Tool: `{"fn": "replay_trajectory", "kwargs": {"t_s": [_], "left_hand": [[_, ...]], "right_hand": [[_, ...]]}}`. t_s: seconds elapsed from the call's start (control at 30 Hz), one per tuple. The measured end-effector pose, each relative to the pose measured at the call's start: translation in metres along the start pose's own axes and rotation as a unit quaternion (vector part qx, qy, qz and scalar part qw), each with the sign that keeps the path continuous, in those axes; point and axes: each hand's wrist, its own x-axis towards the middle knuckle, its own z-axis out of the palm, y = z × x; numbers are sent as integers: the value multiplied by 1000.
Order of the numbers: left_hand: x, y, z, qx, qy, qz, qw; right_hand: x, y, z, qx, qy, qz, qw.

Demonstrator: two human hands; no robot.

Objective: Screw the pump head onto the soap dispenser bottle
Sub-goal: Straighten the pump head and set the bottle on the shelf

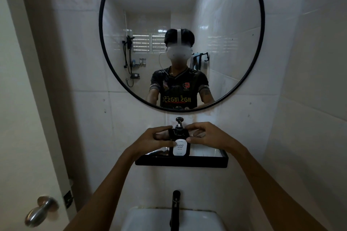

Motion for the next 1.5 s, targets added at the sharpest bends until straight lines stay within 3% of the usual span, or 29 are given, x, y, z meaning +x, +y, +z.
{"fn": "replay_trajectory", "kwargs": {"t_s": [0.3, 0.73, 1.3, 1.5], "left_hand": [[7, 8, 6, -21, 6, -30, 999], [31, 43, 48, -70, -39, 5, 997], [40, 50, 90, -47, -62, 19, 997], [37, 50, 91, 34, -54, 6, 998]], "right_hand": [[0, -2, -1, -26, 10, -2, 1000], [-32, 16, -48, -54, 38, 23, 998], [-61, 35, -61, -60, 45, 74, 994], [-63, 30, -60, -43, 60, 89, 993]]}}
